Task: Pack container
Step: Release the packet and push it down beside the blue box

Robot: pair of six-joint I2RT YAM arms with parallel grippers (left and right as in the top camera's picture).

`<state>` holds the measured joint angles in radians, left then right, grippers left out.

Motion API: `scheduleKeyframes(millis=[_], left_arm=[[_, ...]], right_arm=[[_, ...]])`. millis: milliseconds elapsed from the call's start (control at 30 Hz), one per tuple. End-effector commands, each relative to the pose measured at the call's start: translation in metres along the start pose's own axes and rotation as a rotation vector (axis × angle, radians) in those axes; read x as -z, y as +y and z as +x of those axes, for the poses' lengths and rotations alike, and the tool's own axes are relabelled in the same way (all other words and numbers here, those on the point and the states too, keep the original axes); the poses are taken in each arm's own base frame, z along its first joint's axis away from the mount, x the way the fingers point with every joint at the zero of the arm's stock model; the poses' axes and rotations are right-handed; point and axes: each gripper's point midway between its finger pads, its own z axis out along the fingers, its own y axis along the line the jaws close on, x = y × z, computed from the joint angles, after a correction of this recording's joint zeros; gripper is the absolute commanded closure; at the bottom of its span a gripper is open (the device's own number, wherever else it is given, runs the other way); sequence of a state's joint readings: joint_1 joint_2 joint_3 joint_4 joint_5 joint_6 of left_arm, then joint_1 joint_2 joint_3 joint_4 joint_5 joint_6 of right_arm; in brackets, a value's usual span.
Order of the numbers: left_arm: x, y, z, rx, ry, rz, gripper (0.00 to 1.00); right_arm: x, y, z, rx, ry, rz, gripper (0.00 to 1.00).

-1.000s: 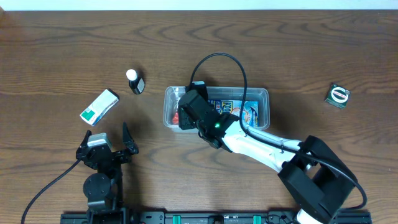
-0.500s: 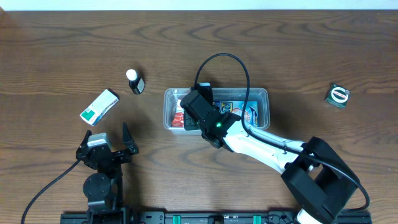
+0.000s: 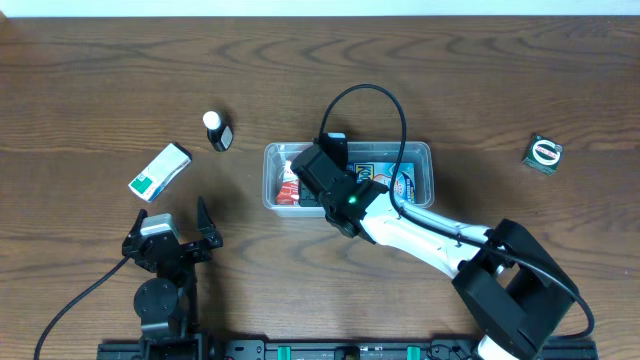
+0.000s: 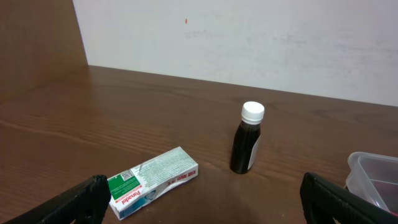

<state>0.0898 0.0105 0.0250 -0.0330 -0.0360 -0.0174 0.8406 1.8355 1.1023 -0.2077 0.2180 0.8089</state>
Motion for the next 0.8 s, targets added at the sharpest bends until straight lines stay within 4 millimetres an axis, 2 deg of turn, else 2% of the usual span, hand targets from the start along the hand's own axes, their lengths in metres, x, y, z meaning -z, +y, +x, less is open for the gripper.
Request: scheduleKeyframes(millis=[0,267,467,633,767], left_arm=[[-0.001,0.005,0.018,-0.022,0.051,-0.023,0.02],[-0.001,0.005,0.018,-0.022,0.051,-0.023,0.02],[-0.001,0.005,0.018,-0.022,0.051,-0.023,0.02],[-0.001,0.005,0.018,-0.022,0.051,-0.023,0.02],[-0.001,0.005,0.018,-0.022,0.051,-0.024,0.02]], right_arm=[[-0.006,-0.009,-0.001,-0.036,-0.005,0.035,0.99],[-0.009,-0.016,0.001,-0.076,0.004,0.058,0.99],[-0.004,-0.012,-0.016,0.008,0.001,0.058,0.99],[0.017,-0.008,-0.036,0.141,0.049,0.110,0.99],[0.049,-0.004,-0.061,0.226,0.097,0.154,0.97]])
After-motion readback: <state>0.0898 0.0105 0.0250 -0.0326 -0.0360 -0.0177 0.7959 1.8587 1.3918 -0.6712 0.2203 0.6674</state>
